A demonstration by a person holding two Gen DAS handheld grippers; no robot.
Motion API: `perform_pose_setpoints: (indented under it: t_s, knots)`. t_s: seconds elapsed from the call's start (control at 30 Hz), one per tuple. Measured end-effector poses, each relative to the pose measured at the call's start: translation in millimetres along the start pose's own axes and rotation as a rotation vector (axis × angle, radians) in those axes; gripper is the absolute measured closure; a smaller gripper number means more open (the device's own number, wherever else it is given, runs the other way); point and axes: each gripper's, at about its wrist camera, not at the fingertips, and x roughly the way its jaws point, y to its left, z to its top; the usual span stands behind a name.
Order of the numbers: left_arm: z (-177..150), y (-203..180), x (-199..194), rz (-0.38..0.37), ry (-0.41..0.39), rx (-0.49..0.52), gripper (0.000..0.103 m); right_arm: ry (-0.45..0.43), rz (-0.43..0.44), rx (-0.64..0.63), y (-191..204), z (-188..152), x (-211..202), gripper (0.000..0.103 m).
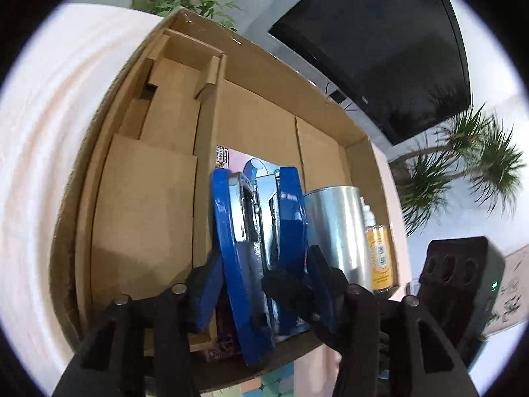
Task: Organize rigid objects
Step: 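Grasp the pastel Rubik's cube with the right tool and place it in the box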
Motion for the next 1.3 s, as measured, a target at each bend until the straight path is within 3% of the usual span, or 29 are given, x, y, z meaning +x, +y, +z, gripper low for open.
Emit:
perform_pose_setpoints:
  t_s: [0.1,0.23,0.43,0.5,0.63,0.7,0.77,0.83,0.9,1.0,1.07,1.1,1.17,1.3]
  knots:
    - [1,-2,-10,0.009,-0.032,-0.001,0.047,-0.027,-0.047,-0.023,8,-2,-2,0.079]
    - [-5,-13,-42,0.05,-0.125,0.073,0.042,-0.05,-0.088,-0.013,11,-10,-11,0.08]
    - [-33,-24,-80,0.151,-0.229,0.139,0.042,-0.065,-0.136,-0.006,15,-27,-24,0.08]
    - [-46,-28,-92,0.179,-0.263,0.153,0.042,-0.059,-0.148,-0.023,20,-33,-24,0.075]
    - [-64,-19,-103,0.208,-0.273,0.129,0.041,-0.045,-0.146,-0.038,24,-39,-28,0.073]
    - [-72,-13,-99,0.207,-0.252,0.104,0.035,-0.055,-0.104,-0.072,24,-43,-43,0.059]
    - [-78,-7,-90,0.191,-0.217,0.09,0.034,-0.12,-0.098,-0.185,25,-60,-78,0.028]
    - [-84,1,-69,0.164,-0.142,0.075,0.034,-0.138,-0.11,-0.299,20,-82,-102,0.019]
    - [-87,4,-48,0.145,-0.084,0.066,0.034,-0.089,-0.109,-0.378,7,-111,-113,0.019]
    - [-90,7,-15,0.106,0.003,0.037,0.037,0.025,-0.052,-0.399,-10,-135,-98,0.023]
    - [-94,4,-5,0.091,0.026,0.047,0.044,0.034,-0.038,-0.438,-10,-140,-84,0.041]
    - [-96,0,-5,0.071,0.028,0.057,0.048,0.036,-0.04,-0.475,-8,-141,-75,0.045]
    - [-102,-8,-10,0.107,0.006,0.083,0.05,0.071,-0.034,-0.482,-8,-140,-58,0.067]
    - [-114,-21,-29,0.166,-0.059,0.093,0.054,0.049,-0.012,-0.506,-2,-140,-61,0.071]
